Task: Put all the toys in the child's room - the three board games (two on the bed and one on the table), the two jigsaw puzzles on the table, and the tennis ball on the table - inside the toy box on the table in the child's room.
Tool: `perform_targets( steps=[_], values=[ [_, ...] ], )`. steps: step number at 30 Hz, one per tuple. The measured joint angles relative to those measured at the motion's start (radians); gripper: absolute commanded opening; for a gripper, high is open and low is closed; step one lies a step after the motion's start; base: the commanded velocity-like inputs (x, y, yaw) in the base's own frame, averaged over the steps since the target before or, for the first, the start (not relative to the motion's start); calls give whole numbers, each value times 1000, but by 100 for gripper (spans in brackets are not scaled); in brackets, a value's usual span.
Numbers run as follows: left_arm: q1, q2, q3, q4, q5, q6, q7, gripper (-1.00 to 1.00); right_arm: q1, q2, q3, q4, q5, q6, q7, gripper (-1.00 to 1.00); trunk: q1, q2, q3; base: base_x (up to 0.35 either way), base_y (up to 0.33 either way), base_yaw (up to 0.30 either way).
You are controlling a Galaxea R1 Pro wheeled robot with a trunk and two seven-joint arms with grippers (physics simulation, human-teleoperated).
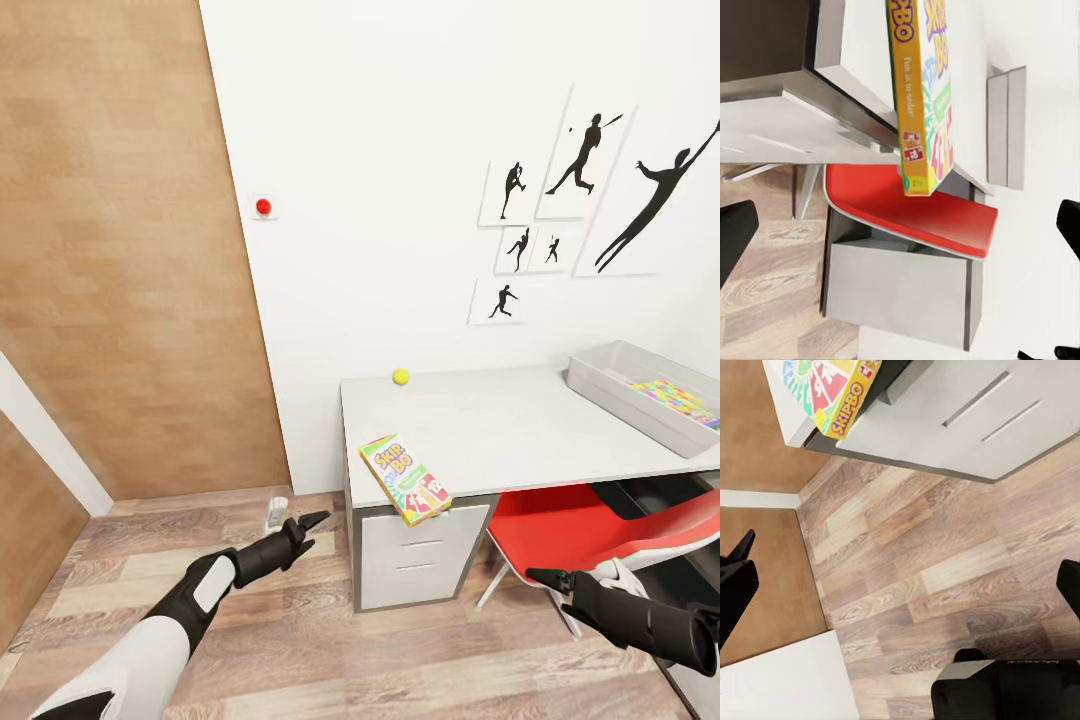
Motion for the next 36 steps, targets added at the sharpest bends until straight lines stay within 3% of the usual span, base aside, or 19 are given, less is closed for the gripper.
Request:
perform_targets(
  steps=[8,20,36],
  values=[
    [1,-17,12,36,-1,-20,3,100,0,1,-2,1,4,0,49,100,0,0,2,0,-73,-53],
    [4,-22,13,46,0,-59,1,100,0,1,-10,1,8,0,54,100,0,0,8,-8,-45,-56],
    [5,-26,12,46,-1,-61,2,100,0,4,-9,1,9,0,54,100,0,0,8,-161,-83,0]
  ],
)
